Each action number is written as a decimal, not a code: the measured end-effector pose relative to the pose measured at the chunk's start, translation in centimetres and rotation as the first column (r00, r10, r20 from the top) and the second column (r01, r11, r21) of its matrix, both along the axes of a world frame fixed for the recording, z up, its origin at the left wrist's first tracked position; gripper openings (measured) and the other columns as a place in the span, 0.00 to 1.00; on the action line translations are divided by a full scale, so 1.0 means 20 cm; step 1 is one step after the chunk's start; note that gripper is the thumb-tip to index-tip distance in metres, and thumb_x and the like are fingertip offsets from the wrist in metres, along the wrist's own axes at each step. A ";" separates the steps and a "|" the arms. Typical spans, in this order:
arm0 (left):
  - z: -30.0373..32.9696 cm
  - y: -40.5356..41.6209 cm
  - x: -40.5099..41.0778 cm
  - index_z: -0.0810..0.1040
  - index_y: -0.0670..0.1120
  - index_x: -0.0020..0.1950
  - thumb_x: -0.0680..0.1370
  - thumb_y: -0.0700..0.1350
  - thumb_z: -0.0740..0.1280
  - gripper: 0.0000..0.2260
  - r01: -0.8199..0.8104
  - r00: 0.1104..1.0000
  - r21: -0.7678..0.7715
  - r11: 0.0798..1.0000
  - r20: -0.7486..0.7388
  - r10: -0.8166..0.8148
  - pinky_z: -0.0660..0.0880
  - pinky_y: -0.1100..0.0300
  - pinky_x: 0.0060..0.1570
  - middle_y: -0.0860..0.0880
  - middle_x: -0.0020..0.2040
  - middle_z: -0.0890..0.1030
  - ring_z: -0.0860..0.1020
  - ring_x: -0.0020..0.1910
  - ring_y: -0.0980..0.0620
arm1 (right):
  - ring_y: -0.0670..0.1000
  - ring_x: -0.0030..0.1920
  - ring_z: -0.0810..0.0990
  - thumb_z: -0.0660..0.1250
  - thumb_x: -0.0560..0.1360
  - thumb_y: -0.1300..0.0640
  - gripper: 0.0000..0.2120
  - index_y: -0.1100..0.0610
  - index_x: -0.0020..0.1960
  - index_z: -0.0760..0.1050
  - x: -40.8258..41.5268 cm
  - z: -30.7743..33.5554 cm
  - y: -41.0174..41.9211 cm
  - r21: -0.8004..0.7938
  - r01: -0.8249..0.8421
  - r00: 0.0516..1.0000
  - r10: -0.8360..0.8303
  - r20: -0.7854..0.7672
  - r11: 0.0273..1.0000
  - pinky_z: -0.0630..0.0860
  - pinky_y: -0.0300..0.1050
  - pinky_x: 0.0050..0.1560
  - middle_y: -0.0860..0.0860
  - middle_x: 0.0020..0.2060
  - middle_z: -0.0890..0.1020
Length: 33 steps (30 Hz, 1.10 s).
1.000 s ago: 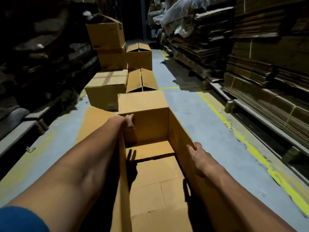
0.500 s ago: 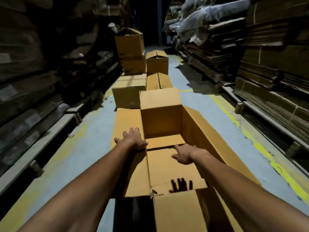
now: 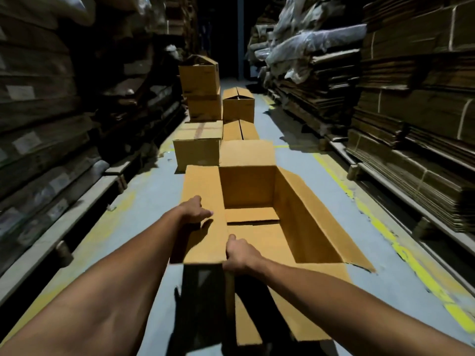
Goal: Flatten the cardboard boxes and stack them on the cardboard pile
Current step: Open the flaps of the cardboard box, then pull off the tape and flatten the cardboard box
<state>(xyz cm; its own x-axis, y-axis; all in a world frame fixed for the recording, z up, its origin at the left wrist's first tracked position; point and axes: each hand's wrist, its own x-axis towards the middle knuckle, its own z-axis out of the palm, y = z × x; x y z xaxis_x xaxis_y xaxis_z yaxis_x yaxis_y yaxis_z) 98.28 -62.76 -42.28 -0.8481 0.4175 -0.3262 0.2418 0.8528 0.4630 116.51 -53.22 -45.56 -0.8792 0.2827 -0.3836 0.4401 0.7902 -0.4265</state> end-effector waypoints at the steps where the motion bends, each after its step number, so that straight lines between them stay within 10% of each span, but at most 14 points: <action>1: 0.02 -0.01 0.01 0.61 0.43 0.80 0.81 0.59 0.70 0.35 -0.006 0.998 0.045 0.999 -0.064 0.009 0.71 0.46 0.70 0.41 0.78 0.70 0.72 0.73 0.39 | 0.55 0.58 0.80 0.73 0.77 0.50 0.28 0.54 0.72 0.65 -0.02 0.04 0.02 0.006 0.025 0.999 -0.025 -0.048 1.000 0.81 0.53 0.58 0.54 0.60 0.78; 5: 0.11 -0.05 -0.01 0.62 0.49 0.82 0.78 0.60 0.72 0.37 -0.042 0.981 0.315 0.948 -0.166 0.099 0.71 0.46 0.70 0.44 0.76 0.73 0.75 0.71 0.40 | 0.57 0.56 0.81 0.72 0.74 0.48 0.24 0.50 0.67 0.69 -0.06 0.23 0.09 -0.019 0.129 0.951 -0.129 -0.282 0.991 0.82 0.56 0.56 0.52 0.57 0.80; 9: 0.18 -0.10 -0.07 0.65 0.56 0.79 0.73 0.61 0.72 0.37 -0.230 0.973 0.665 0.711 0.160 0.165 0.76 0.43 0.64 0.48 0.71 0.78 0.80 0.63 0.47 | 0.57 0.58 0.80 0.69 0.76 0.53 0.25 0.51 0.70 0.67 -0.07 0.40 0.17 -0.127 0.152 0.879 -0.193 -0.435 0.980 0.80 0.54 0.56 0.51 0.58 0.79; 15: 0.32 -0.09 0.12 0.75 0.56 0.69 0.82 0.63 0.63 0.19 -0.437 0.864 0.739 0.512 0.504 0.010 0.59 0.35 0.74 0.50 0.72 0.75 0.69 0.75 0.46 | 0.57 0.58 0.81 0.65 0.77 0.60 0.31 0.50 0.79 0.64 -0.07 0.55 0.22 0.062 0.157 0.799 -0.089 -0.595 0.986 0.81 0.54 0.57 0.54 0.61 0.81; 20: 0.32 -0.06 0.20 0.72 0.55 0.76 0.80 0.75 0.49 0.35 -0.431 0.865 0.680 0.593 0.498 0.057 0.54 0.34 0.76 0.50 0.78 0.70 0.66 0.77 0.44 | 0.57 0.56 0.82 0.61 0.80 0.63 0.23 0.52 0.74 0.72 -0.05 0.65 0.26 0.190 0.242 0.751 -0.059 -0.658 0.952 0.80 0.49 0.51 0.55 0.60 0.83; 24: 0.24 -0.06 0.25 0.67 0.51 0.80 0.74 0.76 0.62 0.42 -0.378 0.868 0.398 0.836 0.466 0.170 0.65 0.28 0.70 0.41 0.78 0.69 0.70 0.73 0.33 | 0.58 0.54 0.82 0.60 0.78 0.63 0.23 0.53 0.72 0.75 -0.10 0.74 0.27 0.139 0.281 0.690 -0.099 -0.717 0.950 0.81 0.48 0.50 0.57 0.60 0.84; 28: 0.33 -0.09 0.27 0.76 0.44 0.50 0.79 0.65 0.69 0.23 -0.438 0.862 0.468 0.768 0.461 0.211 0.79 0.40 0.55 0.41 0.44 0.78 0.80 0.43 0.38 | 0.56 0.48 0.82 0.59 0.78 0.64 0.27 0.49 0.75 0.73 -0.16 0.81 0.25 0.035 0.262 0.607 -0.137 -0.783 0.964 0.84 0.49 0.46 0.58 0.55 0.85; 31: 0.53 -0.13 0.17 0.79 0.40 0.57 0.76 0.58 0.76 0.23 -0.388 0.921 0.503 0.772 0.243 0.304 0.82 0.41 0.54 0.38 0.49 0.82 0.82 0.45 0.38 | 0.53 0.44 0.82 0.58 0.78 0.65 0.27 0.47 0.73 0.76 -0.19 0.82 0.32 -0.164 0.228 0.504 -0.260 -0.824 0.960 0.77 0.36 0.34 0.52 0.49 0.84; 33: 0.67 -0.11 0.13 0.79 0.40 0.64 0.76 0.57 0.76 0.25 -0.318 0.946 0.523 0.791 0.117 0.303 0.82 0.42 0.55 0.38 0.56 0.83 0.84 0.50 0.38 | 0.50 0.49 0.84 0.57 0.77 0.66 0.28 0.48 0.73 0.76 -0.18 0.84 0.42 -0.350 0.180 0.383 -0.393 -0.836 0.919 0.83 0.39 0.44 0.49 0.53 0.85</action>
